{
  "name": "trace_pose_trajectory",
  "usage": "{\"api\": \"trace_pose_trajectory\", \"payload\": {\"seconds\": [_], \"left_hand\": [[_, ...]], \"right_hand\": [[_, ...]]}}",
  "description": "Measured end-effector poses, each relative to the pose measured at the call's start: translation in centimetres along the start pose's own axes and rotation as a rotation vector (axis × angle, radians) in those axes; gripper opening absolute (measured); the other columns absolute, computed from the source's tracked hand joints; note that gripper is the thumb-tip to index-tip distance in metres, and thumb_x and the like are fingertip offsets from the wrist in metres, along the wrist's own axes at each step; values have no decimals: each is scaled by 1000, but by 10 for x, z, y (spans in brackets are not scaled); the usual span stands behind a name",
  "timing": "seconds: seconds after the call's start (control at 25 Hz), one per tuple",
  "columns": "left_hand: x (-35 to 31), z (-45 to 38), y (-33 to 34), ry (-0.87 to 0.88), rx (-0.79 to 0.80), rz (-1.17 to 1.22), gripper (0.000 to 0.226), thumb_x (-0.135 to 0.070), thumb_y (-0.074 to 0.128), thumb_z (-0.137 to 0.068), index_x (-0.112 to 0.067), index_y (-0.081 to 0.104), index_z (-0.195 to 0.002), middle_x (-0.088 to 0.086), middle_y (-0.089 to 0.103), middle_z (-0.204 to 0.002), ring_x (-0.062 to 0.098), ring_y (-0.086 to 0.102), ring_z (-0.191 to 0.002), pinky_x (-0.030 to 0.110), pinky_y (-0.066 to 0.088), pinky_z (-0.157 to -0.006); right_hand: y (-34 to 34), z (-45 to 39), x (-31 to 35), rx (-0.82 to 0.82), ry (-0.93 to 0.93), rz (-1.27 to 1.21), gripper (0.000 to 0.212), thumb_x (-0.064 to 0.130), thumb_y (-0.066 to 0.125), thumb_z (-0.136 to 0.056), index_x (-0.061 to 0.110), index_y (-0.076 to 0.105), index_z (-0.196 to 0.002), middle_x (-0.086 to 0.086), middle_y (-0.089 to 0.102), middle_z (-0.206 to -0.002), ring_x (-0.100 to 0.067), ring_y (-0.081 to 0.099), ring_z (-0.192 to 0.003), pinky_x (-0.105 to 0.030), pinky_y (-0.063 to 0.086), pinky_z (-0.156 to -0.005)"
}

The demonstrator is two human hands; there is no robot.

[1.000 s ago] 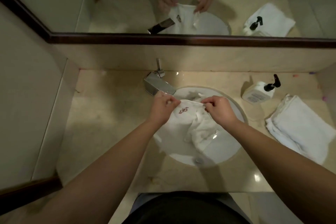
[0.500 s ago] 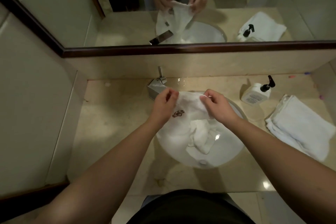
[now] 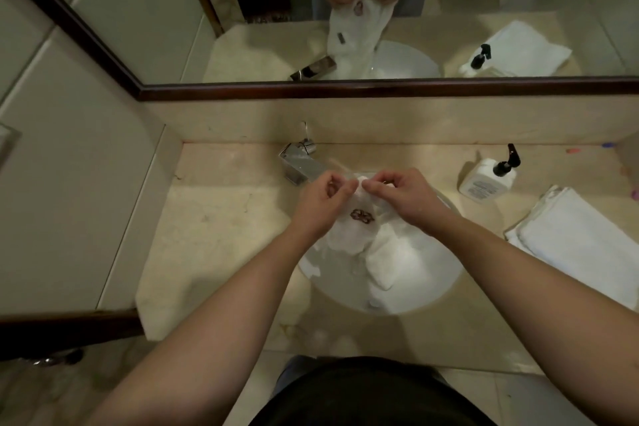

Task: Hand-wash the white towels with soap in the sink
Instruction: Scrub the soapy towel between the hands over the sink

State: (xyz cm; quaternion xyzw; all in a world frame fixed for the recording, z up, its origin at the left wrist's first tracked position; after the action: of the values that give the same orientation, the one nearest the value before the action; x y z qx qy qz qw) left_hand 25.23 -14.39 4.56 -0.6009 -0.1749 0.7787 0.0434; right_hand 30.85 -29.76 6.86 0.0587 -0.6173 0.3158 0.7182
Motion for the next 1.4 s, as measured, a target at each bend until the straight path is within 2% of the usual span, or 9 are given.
{"api": "trace_pose_trajectory", "payload": {"seconds": [0.12,0.24,0.4,0.52,0.68,0.76,0.96,1.24,1.4], "left_hand": [[28,7,24,-108,168,-212,61,-79,59,-73,-19,65,-81,-8,58,-66,11,52,-59,30,41,-57],[56,20,37,-220,240,-244,39,-57,61,-91,-19,63,-84,-5,60,-71,9,55,-61,22,40,-58],[49,22,28,-210,-9,-69,28,-36,51,-103,-17,63,-88,-3,63,-77,-4,59,-62,13,45,-57],[36,20,13,-135,-164,-68,42,-48,48,-101,-10,67,-102,2,69,-91,8,62,-81,27,49,-74],[32,29,-23,-177,-466,64,41,-40,45,-105,-15,50,-73,-5,49,-68,6,45,-59,24,39,-61],[34,31,-38,-188,-544,117,44,-41,47,-104,-12,42,-70,2,42,-67,13,40,-61,31,35,-62],[27,24,-39,-227,-468,110,38,-45,54,-99,-13,63,-81,-1,65,-78,9,61,-68,22,48,-63],[84,16,-28,-442,-276,-10,40,-41,55,-99,-7,60,-120,8,64,-109,26,61,-98,35,50,-83],[115,3,-36,-485,-287,71,37,-26,64,-94,-8,61,-126,6,65,-114,25,63,-105,32,53,-81]], "right_hand": [[-15,5,-11,-43,47,-45,22,31,69,-91,10,73,-86,-5,70,-78,-11,64,-69,-29,51,-67],[-31,5,-17,-85,83,-103,22,32,70,-90,10,73,-90,-1,68,-77,-11,64,-70,-26,52,-67],[-47,4,-25,-95,94,-50,17,37,69,-91,23,70,-81,2,62,-71,-10,58,-61,-26,48,-61],[-53,-2,-38,-81,119,198,23,46,65,-90,24,69,-86,2,62,-73,-15,58,-66,-30,45,-62],[-52,-6,-44,24,123,437,49,56,66,-86,17,68,-116,3,65,-105,-19,63,-98,-38,52,-84],[-47,-8,-42,108,118,530,47,55,66,-86,14,70,-109,0,68,-99,-20,63,-89,-40,52,-80],[-39,-19,-43,119,170,520,36,46,60,-94,14,64,-76,-1,56,-67,-17,52,-61,-32,35,-56],[-12,-35,-86,91,378,321,48,48,53,-97,3,69,-95,-15,67,-86,-28,64,-75,-33,44,-63],[19,-59,-94,122,390,261,27,36,68,-91,10,63,-98,-9,65,-92,-20,61,-76,-31,47,-64]]}}
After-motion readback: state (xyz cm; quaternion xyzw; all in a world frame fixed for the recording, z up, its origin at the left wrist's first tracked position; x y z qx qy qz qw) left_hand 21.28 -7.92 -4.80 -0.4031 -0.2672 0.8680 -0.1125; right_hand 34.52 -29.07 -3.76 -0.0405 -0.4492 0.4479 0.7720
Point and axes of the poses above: each hand's wrist, its own z-axis away from the middle knuckle, its own y-axis out of the palm, x = y × z, the point moved 7 cm from there along -z, towards the middle knuckle
